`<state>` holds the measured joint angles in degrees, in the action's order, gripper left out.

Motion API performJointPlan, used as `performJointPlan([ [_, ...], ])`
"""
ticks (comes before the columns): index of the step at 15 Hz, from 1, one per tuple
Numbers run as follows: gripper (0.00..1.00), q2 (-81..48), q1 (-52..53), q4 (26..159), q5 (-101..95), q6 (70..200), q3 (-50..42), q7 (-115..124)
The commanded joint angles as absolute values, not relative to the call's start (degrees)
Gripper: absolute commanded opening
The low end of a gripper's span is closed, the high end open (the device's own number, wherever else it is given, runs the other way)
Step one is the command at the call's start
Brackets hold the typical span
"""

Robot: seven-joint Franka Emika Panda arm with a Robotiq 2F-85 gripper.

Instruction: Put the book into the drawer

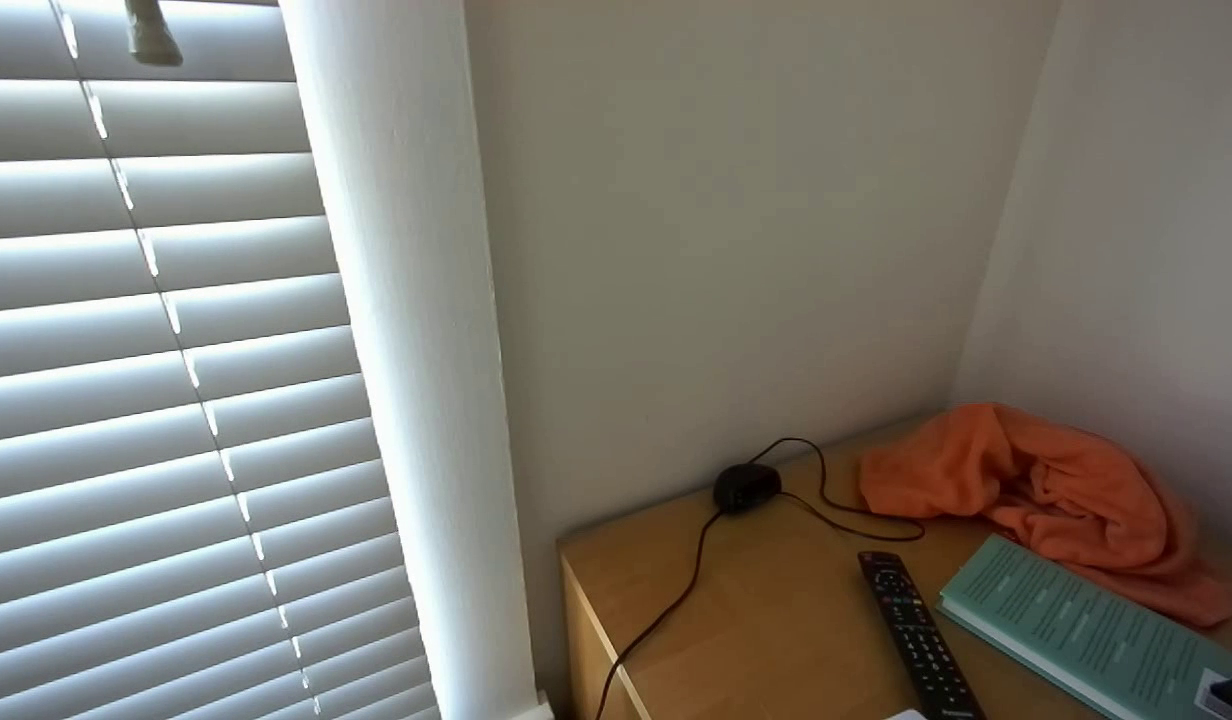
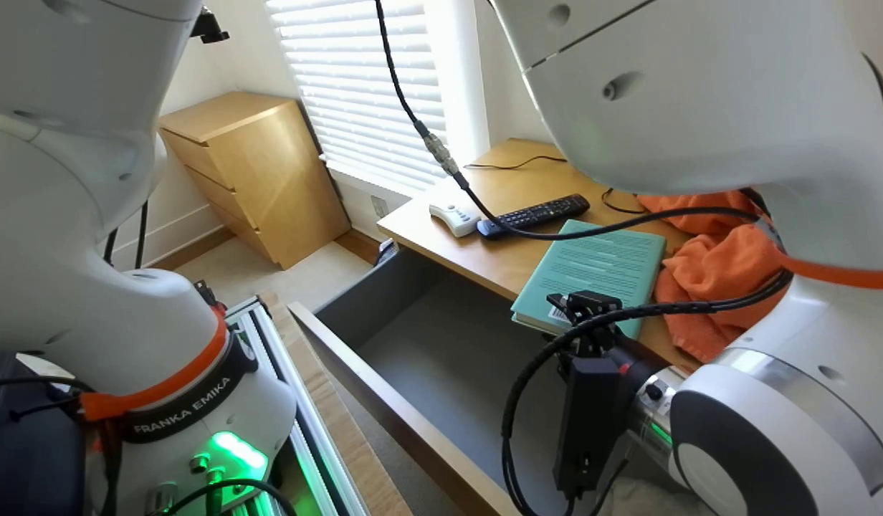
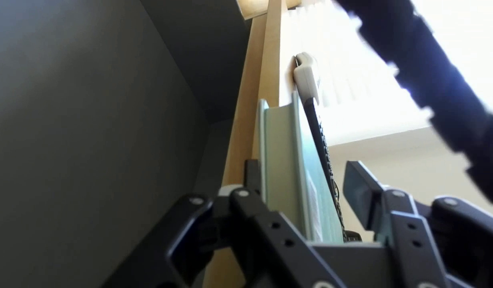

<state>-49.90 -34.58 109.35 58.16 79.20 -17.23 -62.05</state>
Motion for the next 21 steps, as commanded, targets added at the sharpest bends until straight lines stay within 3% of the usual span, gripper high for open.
performJointPlan([
  [1, 0.83, -53.21, -36.46, 105.91, 57.37, 76.83, -16.37, -63.12],
  [3, 0.91, -54.36, -36.74, 104.82, 57.33, 76.26, -16.2, -62.92],
  [4, 0.56, -54.81, -36.91, 104.33, 57.31, 75.94, -16.09, -62.81],
  [6, 0.58, -55.6, -37.19, 103.44, 57.3, 75.49, -15.97, -62.68],
  [11, 0.19, -57.64, -37.89, 100.67, 56.15, 72.79, -15.76, -63.24],
  [13, 0.08, -58.27, -38.16, 99.57, 55.7, 71.69, -15.77, -63.31],
  [21, 0.08, -60.54, -39.63, 94.8, 49.71, 65.46, -15.44, -64.26],
])
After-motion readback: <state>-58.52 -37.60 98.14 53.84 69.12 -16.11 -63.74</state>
